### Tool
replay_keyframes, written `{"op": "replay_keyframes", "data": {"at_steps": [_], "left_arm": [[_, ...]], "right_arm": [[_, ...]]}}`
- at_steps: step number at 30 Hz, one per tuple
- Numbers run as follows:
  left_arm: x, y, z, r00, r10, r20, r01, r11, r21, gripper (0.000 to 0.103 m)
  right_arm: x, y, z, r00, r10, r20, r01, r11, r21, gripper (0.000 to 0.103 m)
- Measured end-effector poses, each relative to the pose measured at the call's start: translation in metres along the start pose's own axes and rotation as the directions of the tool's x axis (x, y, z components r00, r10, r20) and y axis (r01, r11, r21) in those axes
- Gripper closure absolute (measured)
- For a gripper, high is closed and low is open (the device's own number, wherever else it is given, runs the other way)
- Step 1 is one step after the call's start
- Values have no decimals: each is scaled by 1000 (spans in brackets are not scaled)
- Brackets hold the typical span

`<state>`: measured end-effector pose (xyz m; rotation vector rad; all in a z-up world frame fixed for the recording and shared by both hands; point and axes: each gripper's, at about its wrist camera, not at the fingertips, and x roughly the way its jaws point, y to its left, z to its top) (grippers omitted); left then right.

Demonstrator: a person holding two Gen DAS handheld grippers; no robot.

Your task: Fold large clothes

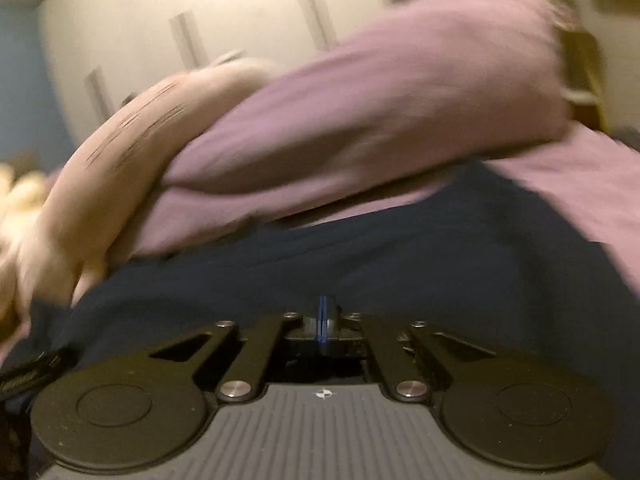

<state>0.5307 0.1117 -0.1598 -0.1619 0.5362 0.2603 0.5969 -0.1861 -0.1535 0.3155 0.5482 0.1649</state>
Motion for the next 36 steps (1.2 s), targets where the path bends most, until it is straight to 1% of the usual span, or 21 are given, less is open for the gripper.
{"op": "replay_keyframes", "data": {"at_steps": [3, 6, 8, 10, 13, 16, 19, 20, 21, 22, 23, 24, 26, 27, 28, 30, 32, 33, 34, 35, 36], "left_arm": [[2, 10, 1, 1000, -13, 0, 13, 1000, 0, 21], [-5, 13, 0, 1000, 22, 9, -23, 999, 23, 22], [-6, 21, -1, 998, 66, -8, -66, 998, 12, 22], [-9, 28, -1, 998, 66, -24, -65, 998, 16, 22], [-23, 28, -5, 994, 105, -21, -103, 991, 90, 21], [-41, 35, -11, 994, 107, -7, -106, 987, 121, 19], [-61, 54, -18, 994, 110, -8, -109, 992, 65, 16], [-67, 62, -22, 994, 109, -18, -108, 993, 47, 12], [-73, 71, -28, 993, 117, -28, -116, 993, 28, 7], [-77, 78, -34, 992, 123, -42, -122, 992, 15, 7], [-84, 88, -40, 992, 113, -53, -114, 994, -1, 7], [-90, 94, -44, 993, 108, -52, -109, 994, -12, 7], [-105, 105, -46, 992, 109, -64, -111, 994, -15, 7], [-112, 110, -46, 990, 124, -74, -125, 992, -12, 7], [-118, 114, -46, 986, 146, -82, -147, 989, -9, 7], [-131, 124, -46, 979, 177, -99, -178, 984, 1, 7], [-143, 133, -46, 961, 259, -101, -257, 966, 30, 8], [-148, 138, -45, 939, 328, -106, -324, 945, 50, 11], [-152, 143, -44, 913, 388, -123, -384, 922, 57, 13], [-157, 152, -43, 907, 395, -148, -396, 918, 24, 14], [-165, 163, -42, 930, 325, -170, -337, 940, -45, 14]], "right_arm": [[-8, -30, 9, 995, -89, 44, 86, 994, 61, 103], [-19, -41, 7, 990, -133, 54, 127, 987, 100, 103], [-27, -42, 9, 985, -161, 56, 156, 984, 81, 103], [-34, -43, 4, 982, -180, 57, 176, 983, 57, 103], [-50, -40, -2, 976, -210, 51, 211, 977, -6, 103], [-88, -40, -13, 970, -234, 65, 238, 969, -66, 103], [-121, -51, -25, 968, -241, 66, 245, 968, -61, 101], [-128, -55, -30, 966, -252, 60, 256, 964, -72, 101], [-135, -59, -37, 962, -268, 56, 272, 958, -90, 98], [-142, -63, -43, 951, -305, 48, 309, 944, -118, 80], [-149, -68, -47, 938, -344, 48, 348, 929, -131, 71], [-158, -74, -50, 925, -378, 48, 381, 917, -119, 67], [-170, -89, -50, 889, -458, -18, 454, 886, -93, 67], [-177, -98, -51, 878, -475, -53, 473, 879, -60, 67], [-187, -108, -52, 884, -458, -92, 459, 888, -7, 67], [-207, -118, -56, 916, -384, -118, 393, 917, 63, 67], [-226, -122, -61, 949, -287, -128, 302, 947, 113, 64], [-233, -123, -64, 963, -234, -136, 253, 956, 149, 60], [-241, -125, -67, 977, -168, -134, 193, 960, 203, 55], [-246, -127, -70, 987, -98, -131, 129, 958, 256, 50], [-248, -131, -72, 991, -23, -130, 63, 946, 317, 43]]}}
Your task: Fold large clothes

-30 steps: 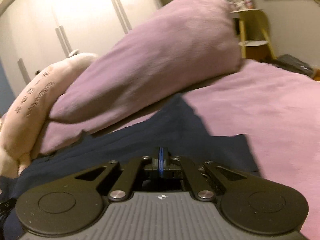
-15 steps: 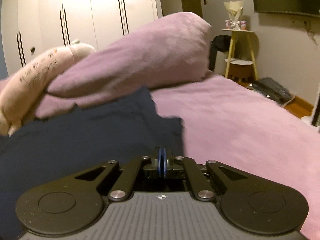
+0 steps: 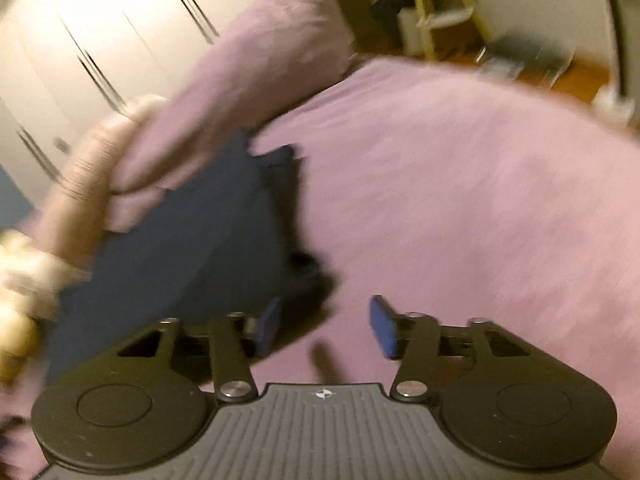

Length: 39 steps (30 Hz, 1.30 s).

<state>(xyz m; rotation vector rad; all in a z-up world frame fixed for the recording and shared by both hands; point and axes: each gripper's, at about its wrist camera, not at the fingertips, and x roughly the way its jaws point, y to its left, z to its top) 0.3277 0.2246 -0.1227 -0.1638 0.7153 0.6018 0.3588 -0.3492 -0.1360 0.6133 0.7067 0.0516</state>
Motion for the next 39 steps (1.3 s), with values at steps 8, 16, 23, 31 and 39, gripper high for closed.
{"op": "replay_keyframes", "data": {"at_steps": [8, 16, 23, 31, 39], "left_arm": [[15, 25, -5, 851, -510, -125, 406, 791, -457, 13], [34, 5, -8, 789, -584, -192, 453, 763, -460, 39], [17, 6, 6, 805, -578, -137, 494, 780, -385, 73], [13, 17, -4, 840, -532, -109, 455, 799, -394, 47], [27, 22, -19, 749, -647, -144, 516, 706, -486, 34]], "right_arm": [[30, -6, -8, 969, 235, -75, -198, 921, 335, 44], [48, -23, -9, 961, 272, -48, -210, 833, 511, 61], [46, -16, -3, 968, 253, -4, -218, 842, 493, 82], [47, -37, -16, 971, 240, 10, -205, 806, 555, 67], [64, -29, -8, 974, 229, 3, -190, 802, 567, 55]]}}
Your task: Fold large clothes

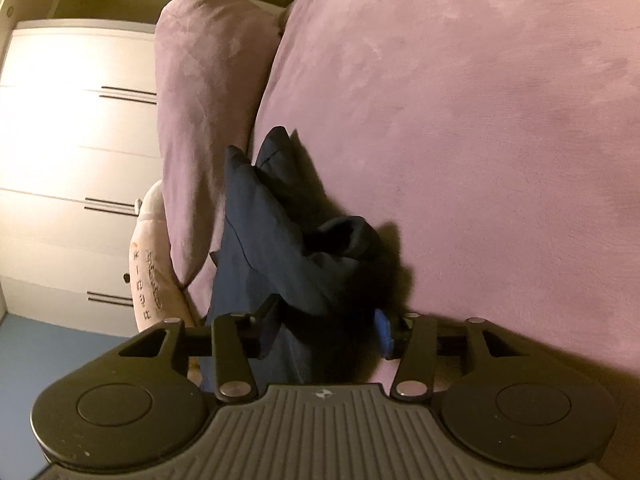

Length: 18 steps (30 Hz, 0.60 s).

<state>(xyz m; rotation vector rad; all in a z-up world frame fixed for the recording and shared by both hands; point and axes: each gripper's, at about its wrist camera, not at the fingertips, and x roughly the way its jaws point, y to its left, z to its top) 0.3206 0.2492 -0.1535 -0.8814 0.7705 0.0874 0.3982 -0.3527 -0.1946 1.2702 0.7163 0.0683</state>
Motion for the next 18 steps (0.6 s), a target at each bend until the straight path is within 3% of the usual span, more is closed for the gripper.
{"op": "replay_keyframes", "data": {"at_steps": [2, 5, 7, 9, 12, 18], "left_arm": [[11, -3, 3, 1000, -24, -11, 23, 999, -41, 32], [29, -3, 10, 1000, -1, -6, 0, 990, -144, 32], [34, 1, 13, 1000, -13, 11, 15, 972, -235, 45], [33, 3, 13, 1000, -22, 23, 27, 964, -265, 59], [22, -3, 17, 998, -41, 46, 49, 976, -211, 70], [-20, -28, 23, 991, -102, 93, 113, 986, -126, 75]], "right_arm": [[7, 5, 0, 1000, -13, 5, 13, 1000, 12, 53], [9, 6, 3, 1000, -23, 3, 23, 999, 29, 60], [10, 4, 4, 1000, -21, -1, 21, 999, 31, 66], [11, 2, 5, 1000, -6, -4, 6, 999, 35, 72], [5, 11, 4, 1000, -8, 6, 8, 1000, -14, 78], [-21, 42, 0, 999, 4, 38, 2, 989, -151, 83]]}}
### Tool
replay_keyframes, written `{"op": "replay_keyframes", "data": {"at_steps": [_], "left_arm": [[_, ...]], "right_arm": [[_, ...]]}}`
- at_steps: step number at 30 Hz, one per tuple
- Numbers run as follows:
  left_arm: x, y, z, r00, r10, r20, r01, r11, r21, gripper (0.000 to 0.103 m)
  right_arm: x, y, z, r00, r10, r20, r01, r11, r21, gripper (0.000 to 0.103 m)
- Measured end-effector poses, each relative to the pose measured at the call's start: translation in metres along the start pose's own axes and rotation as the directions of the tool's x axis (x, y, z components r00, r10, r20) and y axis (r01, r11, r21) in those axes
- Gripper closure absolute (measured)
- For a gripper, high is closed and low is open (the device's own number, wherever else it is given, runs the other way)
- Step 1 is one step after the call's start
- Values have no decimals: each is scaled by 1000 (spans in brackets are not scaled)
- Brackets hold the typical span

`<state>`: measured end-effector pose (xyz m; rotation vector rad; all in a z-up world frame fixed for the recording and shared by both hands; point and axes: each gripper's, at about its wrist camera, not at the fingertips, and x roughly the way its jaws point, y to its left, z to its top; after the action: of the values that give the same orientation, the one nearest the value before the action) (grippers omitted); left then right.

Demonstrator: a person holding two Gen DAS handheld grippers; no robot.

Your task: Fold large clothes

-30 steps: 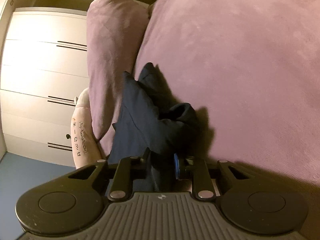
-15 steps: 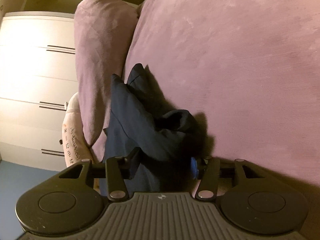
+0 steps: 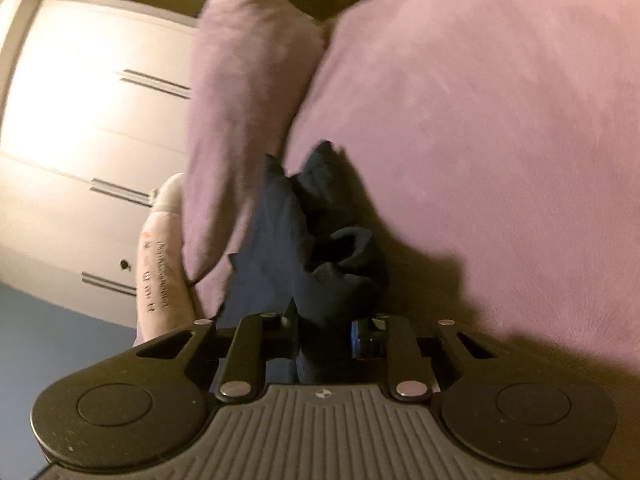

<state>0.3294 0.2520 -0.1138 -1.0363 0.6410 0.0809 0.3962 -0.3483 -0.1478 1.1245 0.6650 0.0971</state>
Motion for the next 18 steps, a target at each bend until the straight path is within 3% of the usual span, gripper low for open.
{"op": "replay_keyframes", "data": {"at_steps": [4, 7, 10, 15, 18], "left_arm": [[-42, -13, -11, 998, -63, 1, 63, 997, 54, 76], [-76, -14, -32, 998, -57, -26, 60, 993, 100, 75], [-118, 2, -62, 996, -62, -68, 68, 994, 83, 75], [-174, 43, -118, 991, -4, -131, 5, 1000, 4, 75], [-175, 66, -133, 990, 46, -135, -53, 997, -48, 69]], "right_arm": [[-37, 9, 2, 1000, 9, 2, -9, 997, -70, 83], [-76, -2, -6, 1000, -10, -25, 7, 995, -100, 83], [-122, -24, -22, 996, -57, -65, 49, 992, -116, 83], [-184, -62, -54, 983, -153, -103, 141, 983, -116, 82], [-194, -75, -58, 977, -184, -108, 171, 978, -120, 76]]}}
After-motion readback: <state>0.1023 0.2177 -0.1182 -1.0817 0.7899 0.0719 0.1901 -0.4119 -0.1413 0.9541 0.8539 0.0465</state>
